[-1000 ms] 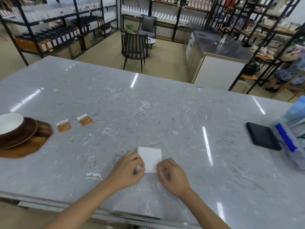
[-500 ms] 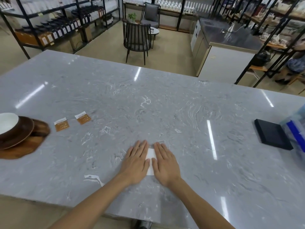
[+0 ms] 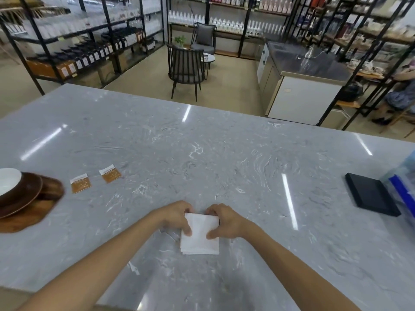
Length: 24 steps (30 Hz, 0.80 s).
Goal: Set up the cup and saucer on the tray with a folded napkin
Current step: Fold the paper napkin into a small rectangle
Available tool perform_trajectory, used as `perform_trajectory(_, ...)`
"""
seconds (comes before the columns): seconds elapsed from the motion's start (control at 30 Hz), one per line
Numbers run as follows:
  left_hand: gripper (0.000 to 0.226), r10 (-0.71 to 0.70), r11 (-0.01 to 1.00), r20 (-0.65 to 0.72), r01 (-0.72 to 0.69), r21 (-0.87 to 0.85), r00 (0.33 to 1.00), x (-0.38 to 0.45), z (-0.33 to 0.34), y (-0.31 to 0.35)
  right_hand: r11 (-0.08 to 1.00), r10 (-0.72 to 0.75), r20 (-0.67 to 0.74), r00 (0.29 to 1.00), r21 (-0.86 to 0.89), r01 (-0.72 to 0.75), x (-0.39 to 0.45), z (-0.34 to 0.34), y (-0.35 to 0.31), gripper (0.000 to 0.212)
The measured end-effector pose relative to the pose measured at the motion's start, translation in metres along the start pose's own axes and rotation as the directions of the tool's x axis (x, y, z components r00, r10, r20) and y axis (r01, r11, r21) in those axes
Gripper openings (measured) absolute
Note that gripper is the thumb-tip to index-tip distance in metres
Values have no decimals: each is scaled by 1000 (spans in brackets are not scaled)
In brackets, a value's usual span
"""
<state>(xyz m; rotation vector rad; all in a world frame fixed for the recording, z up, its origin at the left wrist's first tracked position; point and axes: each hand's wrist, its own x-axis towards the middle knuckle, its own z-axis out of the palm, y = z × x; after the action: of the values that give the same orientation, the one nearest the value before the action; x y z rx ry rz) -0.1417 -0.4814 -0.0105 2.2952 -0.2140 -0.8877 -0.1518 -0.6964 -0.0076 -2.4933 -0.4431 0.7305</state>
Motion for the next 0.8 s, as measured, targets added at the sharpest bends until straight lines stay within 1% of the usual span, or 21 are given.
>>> perform_trajectory(0.07, 35, 30, 997, -33, -32, -75, 999, -4, 3, -6, 996, -19, -18, 1000, 85, 20, -3, 2, 0, 46)
perform_trajectory(0.13, 31, 64, 985, -113, -81, -150, 991, -16, 10, -13, 995, -20, -89, 996, 91, 28, -10, 8, 1, 34)
perform_trajectory(0.17, 29, 87, 981, -167, -113, -156, 982, -23, 16, -16, 996, -15, -129, 992, 85, 26, -15, 12, 1, 31)
perform_trajectory(0.23, 24, 135, 978, -279, -173, -118, 951, -37, 30, -20, 998, -8, -192, 981, 62, 20, -26, 24, 0, 24)
perform_trajectory(0.33, 18, 235, 967, -417, -256, 5, 878, -57, 56, -22, 993, -76, -303, 950, -108, 45, -41, 45, -2, 18)
perform_trajectory(0.4, 26, 297, 953, -456, -288, 92, 839, -69, 69, -22, 975, -153, -349, 925, -205, 84, -50, 57, -2, 23)
perform_trajectory(0.47, 45, 347, 938, -465, -305, 167, 814, -75, 81, -28, 967, -206, -384, 900, -220, 128, -58, 66, -1, 37)
perform_trajectory(0.5, 50, 386, 922, -468, -316, 223, 795, -77, 86, -31, 966, -232, -405, 884, -205, 160, -62, 70, 1, 41)
perform_trajectory(0.57, 51, 465, 878, -479, -318, 358, 745, -77, 95, -38, 949, -303, -427, 852, -213, 231, -70, 77, 6, 46)
perform_trajectory(0.63, 50, 525, 833, -481, -305, 463, 702, -77, 102, -45, 926, -364, -425, 829, -263, 272, -75, 84, 12, 50)
perform_trajectory(0.7, 54, 530, 823, -474, -292, 486, 703, -78, 111, -52, 905, -405, -414, 815, -309, 293, -78, 92, 19, 55)
perform_trajectory(0.8, 57, 505, 818, -454, -240, 522, 734, -83, 119, -61, 889, -418, -401, 815, -365, 276, -83, 105, 25, 58)
